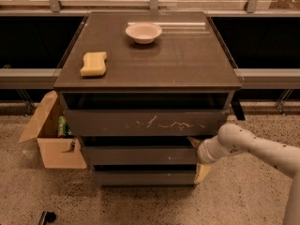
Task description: Open middle drawer
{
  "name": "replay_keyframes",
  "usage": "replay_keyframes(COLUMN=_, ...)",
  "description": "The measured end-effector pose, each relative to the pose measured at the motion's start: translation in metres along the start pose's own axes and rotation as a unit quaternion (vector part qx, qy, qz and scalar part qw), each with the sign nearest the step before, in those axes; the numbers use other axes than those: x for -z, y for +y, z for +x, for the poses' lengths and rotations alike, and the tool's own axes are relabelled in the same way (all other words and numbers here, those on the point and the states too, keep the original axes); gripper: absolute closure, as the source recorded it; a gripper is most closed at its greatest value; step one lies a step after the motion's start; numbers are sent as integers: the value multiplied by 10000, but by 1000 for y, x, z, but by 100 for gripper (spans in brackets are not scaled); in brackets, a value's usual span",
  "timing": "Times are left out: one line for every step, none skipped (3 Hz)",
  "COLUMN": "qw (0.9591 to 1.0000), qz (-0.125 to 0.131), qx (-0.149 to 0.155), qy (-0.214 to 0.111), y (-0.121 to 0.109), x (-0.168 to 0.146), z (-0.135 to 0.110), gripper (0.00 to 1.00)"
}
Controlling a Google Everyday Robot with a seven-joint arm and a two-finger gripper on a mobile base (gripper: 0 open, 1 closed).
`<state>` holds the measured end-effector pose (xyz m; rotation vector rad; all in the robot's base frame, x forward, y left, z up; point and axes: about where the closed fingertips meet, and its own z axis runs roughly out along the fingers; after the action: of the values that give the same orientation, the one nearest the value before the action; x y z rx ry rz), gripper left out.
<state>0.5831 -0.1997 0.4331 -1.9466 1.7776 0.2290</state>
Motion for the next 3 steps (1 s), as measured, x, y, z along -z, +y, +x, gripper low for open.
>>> replay_keyframes(qw=9999, qz=-1, qx=82, qy=-125, y=-2, x=-9, z=1, gripper=0)
replay_keyframes(qw=9995, qz=-85, qx=157, qy=-277, y=-2, x=-21, z=1, gripper=0)
replay_keyframes(qw=9988, qz=-157, qx=274, qy=-383, y=0, x=-26, z=-5, gripper=14)
